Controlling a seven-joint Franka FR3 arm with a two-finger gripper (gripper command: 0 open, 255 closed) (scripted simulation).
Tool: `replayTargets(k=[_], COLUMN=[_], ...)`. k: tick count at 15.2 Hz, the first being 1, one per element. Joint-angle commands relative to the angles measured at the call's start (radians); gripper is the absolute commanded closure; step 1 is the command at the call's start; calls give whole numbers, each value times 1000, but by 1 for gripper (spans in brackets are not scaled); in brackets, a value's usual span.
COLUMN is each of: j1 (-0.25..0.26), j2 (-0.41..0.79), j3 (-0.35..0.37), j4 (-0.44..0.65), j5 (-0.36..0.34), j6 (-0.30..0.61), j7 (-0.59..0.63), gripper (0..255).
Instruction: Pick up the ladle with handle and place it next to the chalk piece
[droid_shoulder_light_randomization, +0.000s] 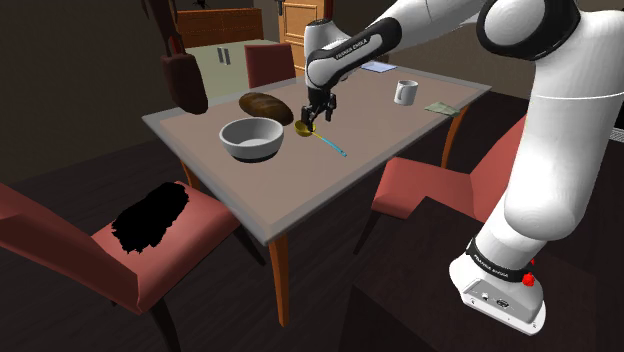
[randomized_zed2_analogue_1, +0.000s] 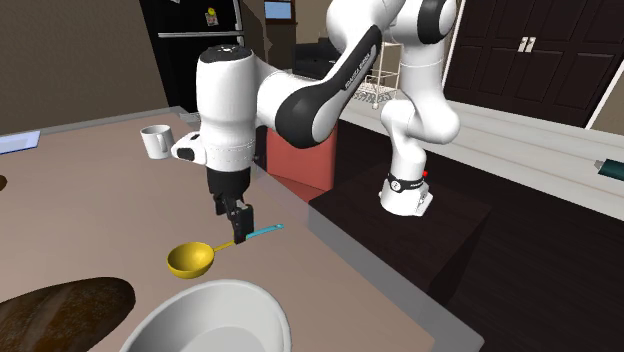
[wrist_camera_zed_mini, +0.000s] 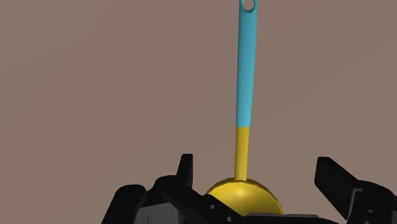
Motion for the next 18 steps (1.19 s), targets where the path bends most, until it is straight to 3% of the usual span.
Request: replayTargets(k=[1,9,17,18], j1=[4,-3,-3,-3], j2=[81,149,149,149], j3=[-4,-12,-12,-12], j4=[69,58,58,58], j5=[-16,-25,-25,-25], j6=[1,79,79,79], j7=[9,14,14,14], gripper=[0,0,0,255])
